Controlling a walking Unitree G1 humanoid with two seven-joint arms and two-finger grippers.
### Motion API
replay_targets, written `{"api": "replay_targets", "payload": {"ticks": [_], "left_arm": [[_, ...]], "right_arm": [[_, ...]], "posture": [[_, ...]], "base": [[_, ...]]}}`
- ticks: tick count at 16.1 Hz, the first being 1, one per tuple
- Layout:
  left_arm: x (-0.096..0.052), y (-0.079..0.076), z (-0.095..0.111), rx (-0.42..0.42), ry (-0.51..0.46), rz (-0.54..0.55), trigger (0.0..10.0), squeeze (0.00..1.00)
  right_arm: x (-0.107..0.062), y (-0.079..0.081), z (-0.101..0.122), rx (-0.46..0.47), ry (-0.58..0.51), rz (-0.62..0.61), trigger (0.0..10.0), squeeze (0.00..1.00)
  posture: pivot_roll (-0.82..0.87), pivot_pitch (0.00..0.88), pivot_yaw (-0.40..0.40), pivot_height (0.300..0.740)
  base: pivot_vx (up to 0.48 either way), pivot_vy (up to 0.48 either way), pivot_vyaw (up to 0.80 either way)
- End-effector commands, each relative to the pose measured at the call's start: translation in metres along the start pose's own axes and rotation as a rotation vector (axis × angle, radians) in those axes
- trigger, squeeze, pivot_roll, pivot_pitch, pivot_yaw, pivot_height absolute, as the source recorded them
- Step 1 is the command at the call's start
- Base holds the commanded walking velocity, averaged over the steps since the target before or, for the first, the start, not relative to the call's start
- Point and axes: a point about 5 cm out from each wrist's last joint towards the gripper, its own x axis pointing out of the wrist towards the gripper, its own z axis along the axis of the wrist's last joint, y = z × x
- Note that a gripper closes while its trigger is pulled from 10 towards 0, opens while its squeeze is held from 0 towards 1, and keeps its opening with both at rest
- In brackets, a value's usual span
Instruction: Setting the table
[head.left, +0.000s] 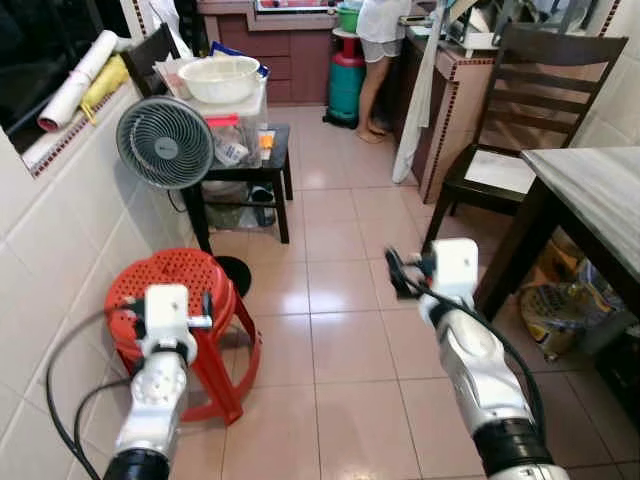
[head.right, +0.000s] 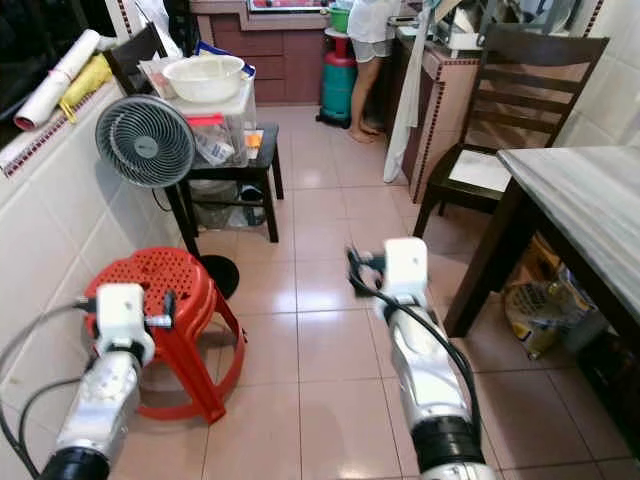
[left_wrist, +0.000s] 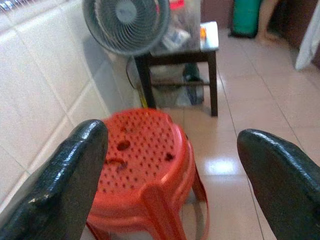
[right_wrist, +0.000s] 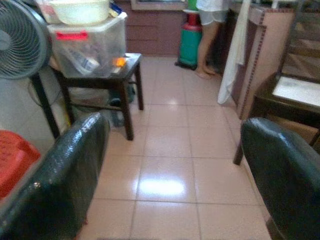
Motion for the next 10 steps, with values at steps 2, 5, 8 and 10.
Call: {"api": "replay_targets", "payload": {"ticks": [2, 5, 8, 10], "left_arm": [[-0.001, -0.007, -0.018, 0.053, 0.075, -0.055, 10.0, 0.00], [-0.016, -0.019, -0.056, 0.071, 0.281, -0.138, 10.0, 0.00], [-0.028, -0.025, -0.077, 0.093, 0.408, -0.178, 10.0, 0.00], [-0.036, -0.020, -0.089, 0.081, 0.490, -0.164, 10.0, 0.00]], "right_arm": [[0.005, -0.008, -0.014, -0.054, 0.059, -0.056, 10.0, 0.00], [-0.002, -0.008, -0.052, -0.044, 0.211, -0.045, 10.0, 0.00], [-0.017, -0.002, -0.086, -0.075, 0.378, 0.001, 10.0, 0.00], [-0.033, -0.002, -0.109, -0.007, 0.501, 0.001, 10.0, 0.00]], "posture": [[-0.12, 0.000, 0.016, 0.740], [-0.13, 0.000, 0.014, 0.740], [-0.13, 0.000, 0.010, 0.740], [-0.15, 0.000, 0.008, 0.740]], "base": [[0.000, 0.000, 0.00], [0.000, 0.000, 0.00], [0.000, 0.000, 0.00], [0.000, 0.000, 0.00]]}}
